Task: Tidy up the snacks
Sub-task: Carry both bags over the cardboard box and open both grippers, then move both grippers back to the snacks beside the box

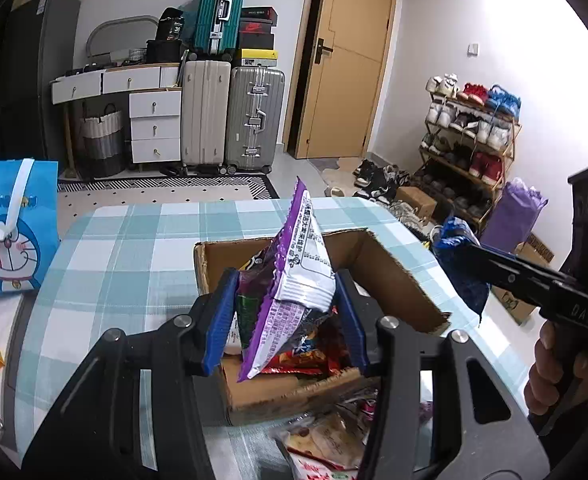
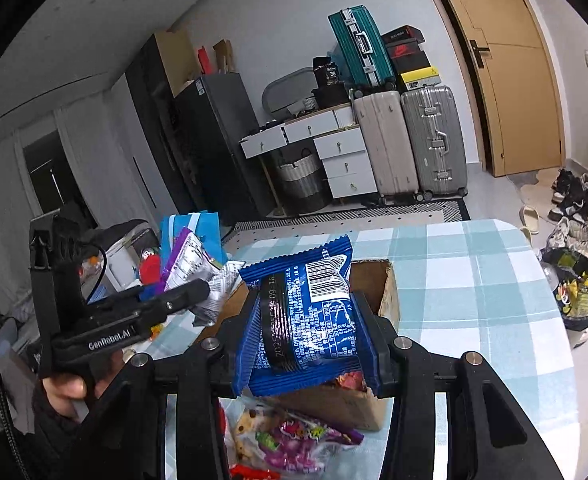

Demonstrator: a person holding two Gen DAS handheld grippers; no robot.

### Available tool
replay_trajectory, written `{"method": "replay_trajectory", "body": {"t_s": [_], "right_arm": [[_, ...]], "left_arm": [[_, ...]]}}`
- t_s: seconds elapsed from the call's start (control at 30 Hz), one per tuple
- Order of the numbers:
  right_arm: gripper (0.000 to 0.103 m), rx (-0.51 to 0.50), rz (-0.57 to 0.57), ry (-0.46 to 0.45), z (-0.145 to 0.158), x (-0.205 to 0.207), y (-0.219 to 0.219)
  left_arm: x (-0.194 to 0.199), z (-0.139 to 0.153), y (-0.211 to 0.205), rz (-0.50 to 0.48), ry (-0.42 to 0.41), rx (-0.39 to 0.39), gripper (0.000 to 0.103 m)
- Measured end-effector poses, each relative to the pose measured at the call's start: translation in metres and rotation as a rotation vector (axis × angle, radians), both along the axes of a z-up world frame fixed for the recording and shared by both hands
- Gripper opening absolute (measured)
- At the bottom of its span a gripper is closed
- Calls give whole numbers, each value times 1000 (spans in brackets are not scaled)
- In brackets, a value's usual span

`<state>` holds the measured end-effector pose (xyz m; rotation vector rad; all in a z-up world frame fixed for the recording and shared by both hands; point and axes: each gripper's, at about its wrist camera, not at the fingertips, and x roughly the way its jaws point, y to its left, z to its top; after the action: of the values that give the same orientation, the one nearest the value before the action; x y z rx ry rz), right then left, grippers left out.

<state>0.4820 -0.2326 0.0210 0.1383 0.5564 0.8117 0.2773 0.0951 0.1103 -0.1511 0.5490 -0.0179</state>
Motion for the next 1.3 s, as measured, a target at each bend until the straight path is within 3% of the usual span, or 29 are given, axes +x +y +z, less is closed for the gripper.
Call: {"method": "replay_trajectory", "body": {"t_s": [0.8,1.3], "right_arm": [[44,-39,-37,57,-40,70,50],[44,-119,-36,87,-63,84,66]], "left_arm": [[94,-63,-11,1,101,49,45],[126,-90,-24,25,143,155,46]]}}
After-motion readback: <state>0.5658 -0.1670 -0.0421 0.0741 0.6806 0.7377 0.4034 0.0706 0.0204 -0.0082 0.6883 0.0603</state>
